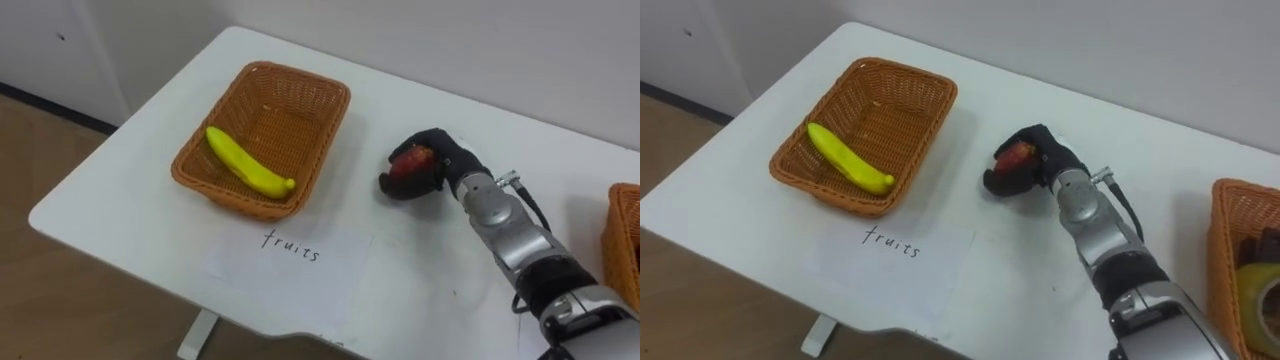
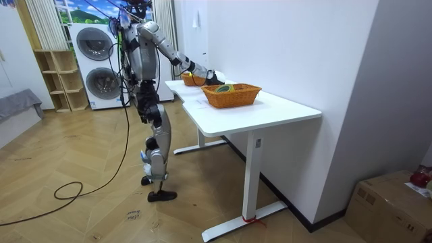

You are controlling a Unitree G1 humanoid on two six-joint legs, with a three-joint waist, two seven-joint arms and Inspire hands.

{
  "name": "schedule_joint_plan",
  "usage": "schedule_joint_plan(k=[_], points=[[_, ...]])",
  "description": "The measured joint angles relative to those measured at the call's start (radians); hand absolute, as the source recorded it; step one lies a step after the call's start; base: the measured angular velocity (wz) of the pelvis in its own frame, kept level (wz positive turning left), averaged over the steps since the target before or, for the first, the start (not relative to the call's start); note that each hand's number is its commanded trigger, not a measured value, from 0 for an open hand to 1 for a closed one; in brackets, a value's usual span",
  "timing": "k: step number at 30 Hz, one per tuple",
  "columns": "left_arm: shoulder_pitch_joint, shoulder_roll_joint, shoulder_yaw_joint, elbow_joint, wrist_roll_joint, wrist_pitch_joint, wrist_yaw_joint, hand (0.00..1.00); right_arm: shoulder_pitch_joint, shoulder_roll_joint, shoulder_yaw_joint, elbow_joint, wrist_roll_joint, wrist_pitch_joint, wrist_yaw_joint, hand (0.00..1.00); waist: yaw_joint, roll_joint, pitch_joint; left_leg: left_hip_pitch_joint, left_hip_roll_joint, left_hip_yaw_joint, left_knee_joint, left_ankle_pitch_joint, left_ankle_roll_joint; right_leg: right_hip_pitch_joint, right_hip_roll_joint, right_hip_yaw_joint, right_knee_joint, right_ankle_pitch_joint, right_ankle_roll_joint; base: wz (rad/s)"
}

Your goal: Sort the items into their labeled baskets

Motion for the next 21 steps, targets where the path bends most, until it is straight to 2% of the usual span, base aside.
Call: schedule_joint_plan(k=[4,9,17,21], points=[[0.010,-0.004,0.037,0.000,0.010,0.000,0.000,0.00,0.000,0.000,-0.033,-0.137,0.006,-0.001,0.014,1.00,-0.015,0.002,0.0013,-0.002,0.000,0.000,-0.002,0.000,0.000,0.001,0.001,0.000,0.001,0.000,0.000,0.00],[0.014,-0.007,0.062,0.000,0.019,0.000,0.001,0.00,0.000,-0.011,-0.040,-0.289,0.032,-0.002,0.014,1.00,-0.008,0.001,0.0010,0.001,0.000,0.000,-0.004,0.000,0.000,0.001,0.007,0.003,0.001,0.000,0.000,0.00],[0.038,-0.017,0.062,-0.032,0.020,0.005,0.000,0.00,0.000,-0.009,-0.029,-0.403,0.033,0.002,0.013,1.00,0.006,-0.008,-0.0003,0.008,0.000,-0.001,-0.004,0.000,0.000,0.004,0.001,0.003,0.002,-0.001,0.001,0.00],[0.039,-0.015,0.070,-0.046,0.021,0.017,-0.001,0.00,0.000,-0.006,-0.025,-0.402,0.015,0.038,0.012,1.00,0.026,-0.018,0.0009,0.012,0.000,-0.004,-0.004,0.000,0.000,0.011,-0.001,0.000,0.002,-0.002,0.002,0.00]])
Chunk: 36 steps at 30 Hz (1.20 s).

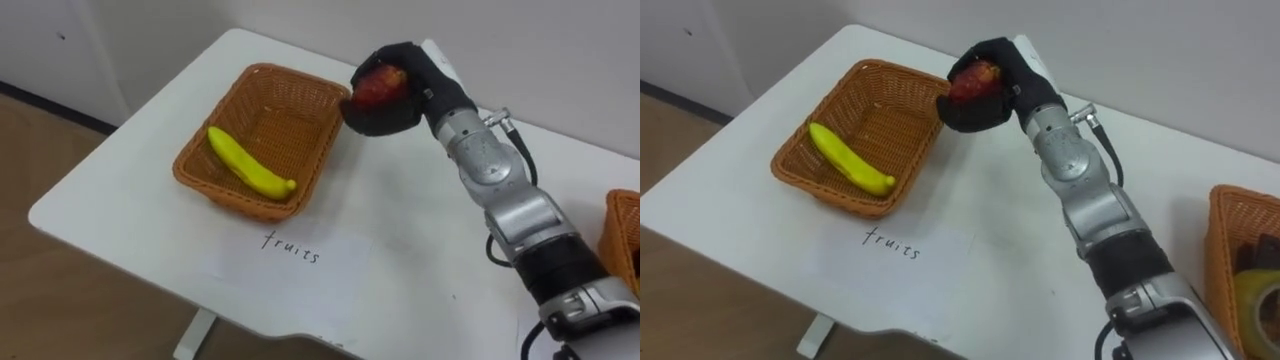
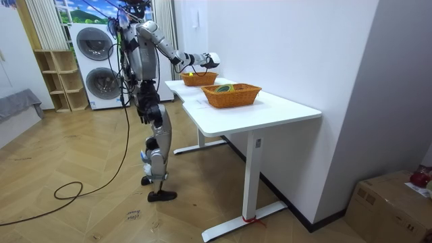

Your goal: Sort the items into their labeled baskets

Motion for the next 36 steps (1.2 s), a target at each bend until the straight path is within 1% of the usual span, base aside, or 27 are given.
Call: schedule_joint_plan(k=[2,4,6,8,9,11,13,14,15,18,19,20,22,26,29,32,33,34,36], points=[[0.007,0.001,0.012,0.004,0.000,0.006,-0.002,0.00,0.000,0.011,0.004,0.000,-0.021,0.011,0.000,1.00,0.001,-0.006,-0.0011,0.007,0.000,-0.001,-0.001,0.000,0.000,0.010,0.000,-0.003,0.000,-0.001,0.001,0.04],[0.015,0.003,0.025,0.004,0.000,0.007,-0.007,0.00,0.000,0.018,0.010,-0.001,-0.016,0.015,0.000,1.00,0.008,-0.010,0.0007,0.020,0.000,-0.004,-0.006,0.000,0.000,0.021,-0.001,-0.018,-0.001,-0.001,0.001,0.02],[0.017,0.005,0.035,0.004,0.000,0.008,-0.011,0.00,0.000,0.018,0.026,-0.001,-0.015,0.021,0.000,1.00,0.022,-0.016,-0.0030,0.024,0.000,-0.006,-0.008,0.000,0.000,0.026,-0.002,-0.035,-0.001,-0.001,0.001,0.06],[0.017,0.012,0.041,0.004,0.000,0.008,-0.017,0.00,0.000,0.024,0.039,0.000,-0.015,0.025,0.001,1.00,0.025,-0.020,0.0008,0.024,-0.003,-0.030,-0.004,0.000,0.000,0.039,-0.006,-0.066,0.000,-0.002,0.002,0.29],[0.015,0.015,0.041,0.004,0.000,0.008,-0.021,0.00,0.000,0.027,0.039,0.001,-0.015,0.025,0.001,1.00,0.026,-0.022,0.0004,0.026,-0.004,-0.032,-0.004,0.000,0.000,0.041,-0.007,-0.069,0.000,-0.002,0.003,0.23],[0.015,0.021,0.042,0.009,0.000,0.009,-0.029,0.00,0.000,0.038,0.040,0.002,-0.015,0.025,0.001,1.00,0.044,-0.022,0.0024,0.037,-0.005,-0.046,-0.004,0.000,0.000,0.058,-0.008,-0.088,0.000,-0.003,0.004,0.16],[0.016,0.021,0.041,0.011,0.002,0.013,-0.030,0.00,0.000,0.039,0.040,0.001,-0.012,0.025,0.001,1.00,0.052,-0.022,0.0027,0.037,-0.011,-0.061,-0.007,0.000,0.001,0.064,-0.013,-0.094,0.002,-0.007,0.010,0.21],[0.017,0.020,0.041,0.011,0.004,0.013,-0.030,0.00,-0.002,0.043,0.040,0.001,-0.012,0.025,0.001,1.00,0.066,-0.022,0.0028,0.035,-0.013,-0.062,-0.007,0.000,0.001,0.063,-0.014,-0.092,0.002,-0.009,0.011,0.11],[0.018,0.020,0.041,0.011,0.004,0.013,-0.030,0.00,-0.004,0.048,0.040,0.001,-0.013,0.025,0.001,1.00,0.071,-0.021,0.0031,0.033,-0.014,-0.062,-0.007,-0.001,0.001,0.062,-0.015,-0.092,0.002,-0.010,0.011,0.03],[0.020,0.021,0.040,0.011,0.005,0.028,-0.047,0.00,-0.006,0.075,0.045,0.001,-0.011,0.026,0.001,1.00,0.083,-0.020,0.0043,0.021,-0.020,-0.081,-0.001,0.001,0.004,0.060,-0.020,-0.107,0.002,-0.010,0.011,0.17],[0.021,0.021,0.040,0.011,0.005,0.030,-0.049,0.00,-0.007,0.080,0.049,0.001,-0.009,0.026,0.001,1.00,0.086,-0.020,0.0045,0.021,-0.021,-0.082,-0.001,0.001,0.004,0.060,-0.021,-0.108,0.002,-0.011,0.012,0.10],[0.025,0.021,0.041,0.011,0.008,0.034,-0.051,0.00,-0.008,0.086,0.062,0.001,-0.010,0.026,0.001,1.00,0.098,-0.020,0.0046,0.020,-0.021,-0.083,-0.001,0.001,0.004,0.060,-0.022,-0.110,0.003,-0.012,0.014,0.00],[0.025,0.021,0.041,0.009,0.009,0.038,-0.052,0.00,-0.009,0.091,0.078,0.002,-0.013,0.027,0.005,1.00,0.110,-0.020,0.0045,0.019,-0.022,-0.086,0.000,0.001,0.005,0.060,-0.023,-0.115,0.003,-0.013,0.016,0.08],[0.025,0.021,0.047,0.007,0.009,0.050,-0.063,0.00,-0.011,0.096,0.111,0.002,-0.013,0.031,0.005,1.00,0.113,-0.023,0.0024,0.007,-0.029,-0.111,0.003,0.003,0.007,0.059,-0.028,-0.138,0.002,-0.017,0.021,0.17],[0.032,0.021,0.064,-0.004,0.009,0.054,-0.074,0.00,-0.011,0.096,0.114,0.002,-0.007,0.049,0.005,1.00,0.122,-0.025,0.0013,0.002,-0.033,-0.115,0.004,0.004,0.008,0.057,-0.025,-0.141,0.000,-0.019,0.023,0.08],[0.036,0.024,0.081,-0.015,0.009,0.055,-0.074,0.00,-0.012,0.095,0.114,0.002,-0.003,0.054,0.005,1.00,0.126,-0.025,0.0012,0.001,-0.035,-0.119,0.003,0.004,0.009,0.058,-0.027,-0.142,0.000,-0.019,0.024,0.03],[0.036,0.026,0.084,-0.014,0.009,0.055,-0.074,0.00,-0.012,0.095,0.114,0.002,-0.003,0.060,0.005,0.98,0.131,-0.026,0.0004,0.001,-0.035,-0.119,0.003,0.004,0.009,0.058,-0.027,-0.141,0.000,-0.020,0.024,0.00],[0.035,0.027,0.087,-0.014,0.009,0.055,-0.074,0.00,-0.012,0.095,0.114,0.002,-0.002,0.062,0.005,0.75,0.131,-0.026,0.0004,0.001,-0.035,-0.119,0.003,0.004,0.009,0.058,-0.027,-0.141,0.000,-0.020,0.024,0.00],[0.032,0.027,0.101,-0.015,0.009,0.055,-0.074,0.00,-0.012,0.095,0.114,0.002,0.000,0.066,0.005,0.76,0.131,-0.026,0.0001,0.001,-0.035,-0.119,0.003,0.004,0.009,0.059,-0.027,-0.141,0.000,-0.020,0.025,0.00]])
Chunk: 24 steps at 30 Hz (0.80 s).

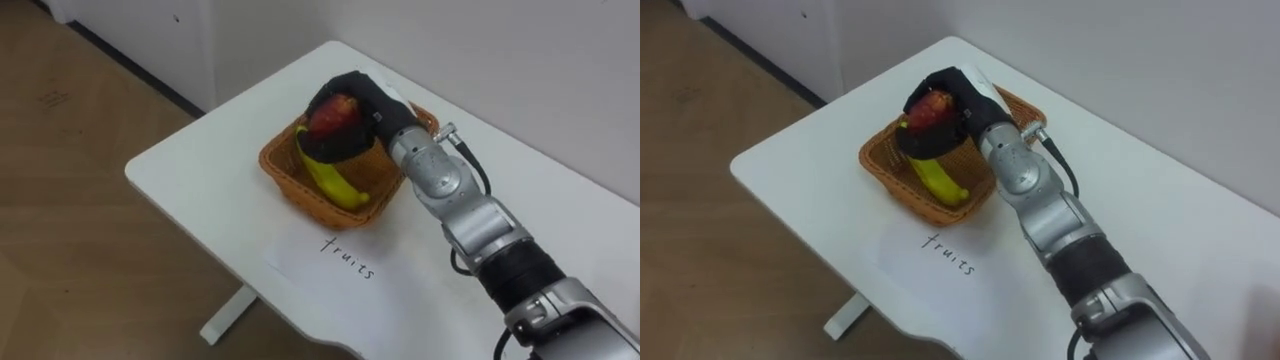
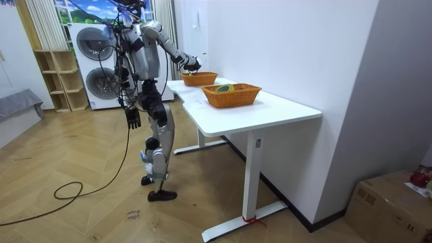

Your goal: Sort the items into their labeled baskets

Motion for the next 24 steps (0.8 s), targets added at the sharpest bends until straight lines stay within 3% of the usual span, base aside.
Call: schedule_joint_plan(k=[2,3,4,5,6,14,24], points=[[0.003,0.002,0.000,-0.001,0.000,0.002,0.002,0.00,0.000,0.000,0.002,0.004,0.009,0.001,0.000,0.68,0.002,-0.001,-0.0005,0.001,0.000,0.000,0.001,0.000,0.000,0.002,0.000,0.002,0.000,0.000,0.001,0.00],[0.005,0.002,0.000,-0.004,0.000,0.004,0.003,0.00,0.000,0.000,0.002,0.008,0.014,0.001,0.000,0.56,0.001,-0.001,-0.0005,0.001,0.000,0.000,0.001,0.000,0.000,0.003,0.000,0.002,-0.001,0.000,0.001,0.00],[0.008,0.001,-0.001,-0.011,0.000,0.009,0.004,0.00,0.000,0.000,0.002,0.020,0.018,0.002,0.000,0.20,0.001,-0.001,-0.0002,0.001,0.000,-0.001,0.002,0.000,0.000,0.003,0.000,0.002,-0.001,-0.001,0.001,0.00],[0.011,0.001,-0.001,-0.019,0.000,0.015,0.005,0.00,0.000,0.000,0.004,0.038,0.019,0.003,0.000,0.06,0.001,-0.002,0.0003,0.001,0.000,-0.001,0.003,0.000,0.000,0.003,0.001,0.002,-0.001,-0.001,0.001,0.00],[0.012,0.001,-0.001,-0.020,0.000,0.017,0.006,0.00,0.000,0.000,0.007,0.056,0.019,0.005,0.000,0.00,0.001,-0.003,0.0007,0.000,0.000,-0.003,0.005,0.000,0.000,0.004,0.001,0.002,0.000,-0.001,0.001,0.00],[0.039,0.002,-0.001,-0.059,-0.001,0.033,0.004,0.00,0.000,-0.001,0.008,0.128,0.016,0.036,0.000,0.00,0.001,-0.017,0.0054,0.000,0.001,0.000,-0.001,0.000,0.000,0.004,0.003,0.006,-0.001,-0.001,0.001,0.00],[0.036,0.005,0.002,-0.057,0.009,0.036,-0.005,0.00,0.000,-0.004,0.000,0.128,0.017,0.038,0.000,0.00,0.000,-0.027,0.0067,0.002,0.000,-0.002,0.003,0.000,0.000,0.003,0.003,0.004,-0.003,-0.001,0.001,0.00]])
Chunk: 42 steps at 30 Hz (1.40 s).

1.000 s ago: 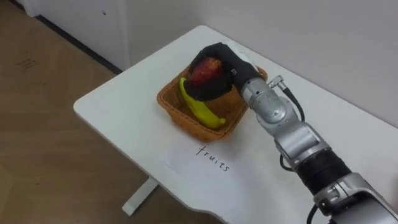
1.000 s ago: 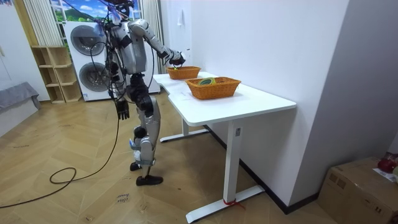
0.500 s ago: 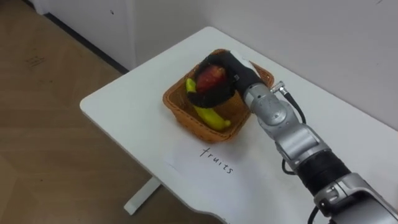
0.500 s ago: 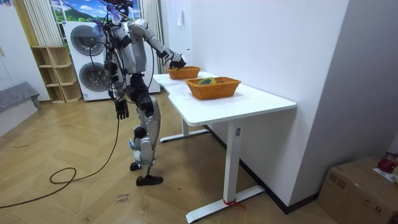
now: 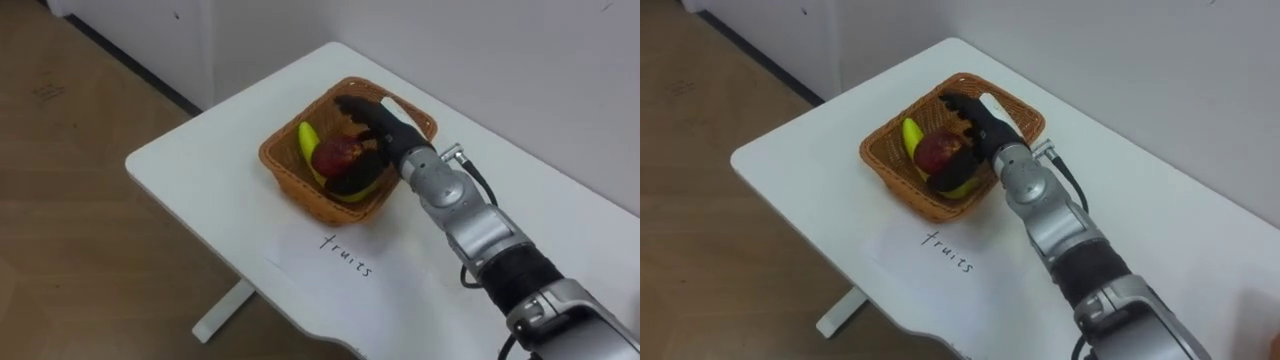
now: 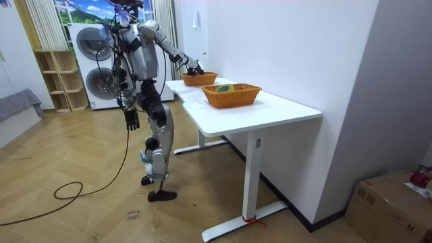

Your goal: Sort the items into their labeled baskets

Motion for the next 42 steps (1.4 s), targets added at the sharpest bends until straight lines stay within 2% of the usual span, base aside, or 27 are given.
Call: schedule_joint_plan(k=[8,18,22,28,32,37,39,42], points=[[0.000,-0.002,0.018,0.001,0.038,-0.001,-0.012,0.00,0.000,-0.006,-0.003,0.045,0.002,-0.007,-0.006,0.00,-0.003,0.004,0.0030,-0.001,0.000,0.000,0.003,0.000,0.000,0.001,-0.001,0.002,-0.001,0.000,0.000,0.00],[0.001,-0.004,0.018,0.001,0.059,0.000,-0.011,0.00,0.000,-0.007,-0.009,0.044,-0.001,-0.007,-0.008,0.00,-0.008,0.004,0.0029,-0.001,0.000,0.004,0.003,0.000,0.000,0.000,-0.001,0.002,0.000,0.000,0.000,0.00],[0.001,-0.004,0.017,0.001,0.066,0.000,-0.013,0.00,0.000,-0.007,-0.023,0.030,-0.008,-0.015,-0.008,0.00,-0.027,0.005,0.0019,-0.005,0.000,0.002,0.004,0.000,0.000,-0.003,0.000,0.002,0.000,0.000,0.000,0.00],[-0.006,-0.002,0.015,-0.004,0.081,-0.001,-0.019,0.00,-0.013,-0.017,-0.044,0.027,-0.004,-0.018,-0.013,0.00,-0.044,0.004,-0.0041,-0.003,0.000,0.003,0.006,0.000,0.000,-0.002,-0.001,0.003,0.000,0.000,0.000,0.00],[-0.010,-0.002,0.013,-0.002,0.082,-0.005,-0.019,0.00,-0.024,-0.020,-0.043,0.026,-0.007,-0.023,-0.014,0.00,-0.054,0.002,-0.0055,0.005,0.001,0.026,0.007,0.000,0.000,-0.005,-0.001,0.030,0.000,0.000,0.000,-0.13],[-0.011,-0.001,0.017,0.000,0.100,-0.021,-0.015,0.00,-0.024,-0.056,-0.046,-0.043,-0.008,-0.028,-0.013,0.00,-0.089,0.004,-0.0043,0.008,0.001,0.033,0.008,0.000,0.000,0.000,0.000,0.043,0.002,0.000,-0.001,-0.06],[-0.019,-0.003,0.016,0.001,0.100,-0.022,-0.015,0.00,-0.024,-0.075,-0.046,-0.069,-0.003,-0.040,-0.013,0.00,-0.096,0.009,-0.0026,0.018,0.002,0.038,0.006,0.000,0.000,0.006,0.002,0.050,0.002,0.001,-0.002,-0.05],[-0.018,-0.010,0.016,0.001,0.117,-0.022,-0.015,0.00,-0.018,-0.089,-0.069,-0.123,-0.004,-0.040,-0.013,0.00,-0.122,0.022,-0.0052,0.027,0.003,0.045,0.004,0.000,0.001,0.011,0.002,0.059,0.002,0.001,-0.002,-0.05]])
